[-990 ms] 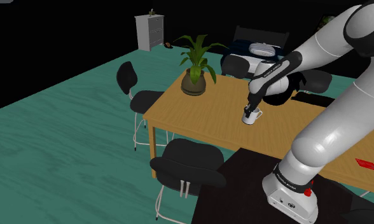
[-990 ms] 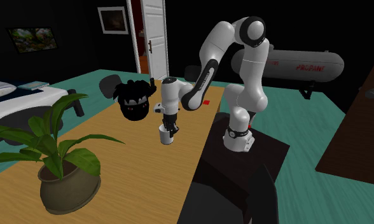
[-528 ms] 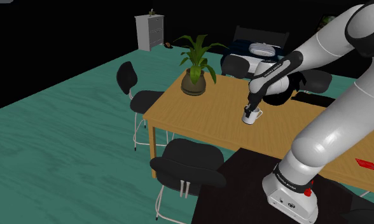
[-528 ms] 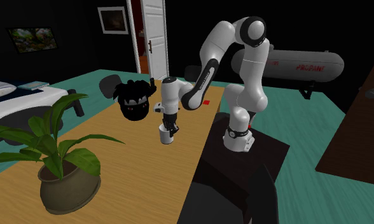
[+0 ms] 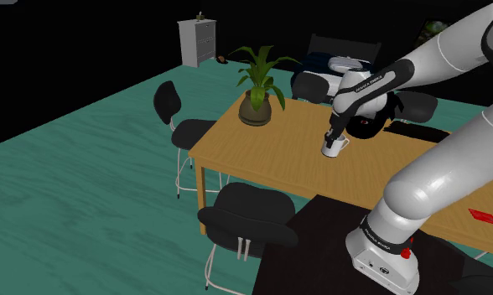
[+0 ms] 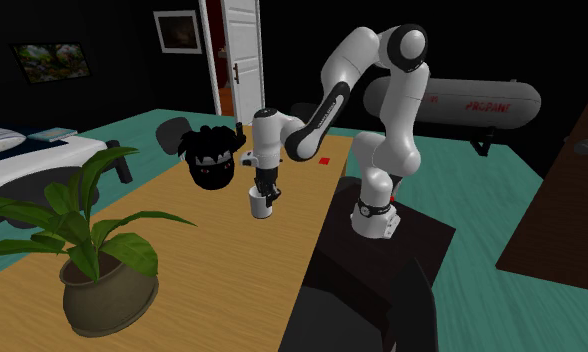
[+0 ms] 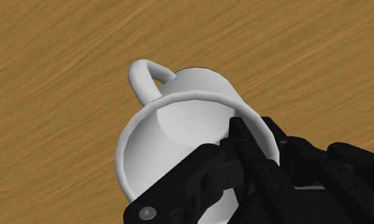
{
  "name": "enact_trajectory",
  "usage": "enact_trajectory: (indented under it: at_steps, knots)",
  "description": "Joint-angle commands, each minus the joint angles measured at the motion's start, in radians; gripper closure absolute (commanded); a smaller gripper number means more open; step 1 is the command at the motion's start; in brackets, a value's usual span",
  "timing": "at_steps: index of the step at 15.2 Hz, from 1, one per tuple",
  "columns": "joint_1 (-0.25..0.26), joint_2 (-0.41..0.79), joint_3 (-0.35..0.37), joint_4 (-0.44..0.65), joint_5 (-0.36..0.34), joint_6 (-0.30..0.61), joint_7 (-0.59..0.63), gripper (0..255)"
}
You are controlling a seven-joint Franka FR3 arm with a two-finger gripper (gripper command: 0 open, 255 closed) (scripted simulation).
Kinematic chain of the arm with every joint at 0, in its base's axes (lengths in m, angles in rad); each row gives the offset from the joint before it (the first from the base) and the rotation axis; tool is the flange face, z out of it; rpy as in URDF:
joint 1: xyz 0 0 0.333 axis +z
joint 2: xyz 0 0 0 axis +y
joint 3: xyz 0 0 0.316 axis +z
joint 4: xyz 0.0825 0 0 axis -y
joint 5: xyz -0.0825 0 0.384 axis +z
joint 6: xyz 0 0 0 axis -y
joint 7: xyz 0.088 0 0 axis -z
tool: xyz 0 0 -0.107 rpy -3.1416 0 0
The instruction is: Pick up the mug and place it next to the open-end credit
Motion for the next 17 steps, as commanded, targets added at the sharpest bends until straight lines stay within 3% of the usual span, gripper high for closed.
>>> enact_trajectory:
  at_steps: [1, 17]
  knots:
    - [-0.003, -0.027, 0.006, 0.009, -0.006, -0.036, 0.004, 255]
    - [-0.014, -0.188, 0.058, 0.116, -0.007, -0.302, 0.010, 255]
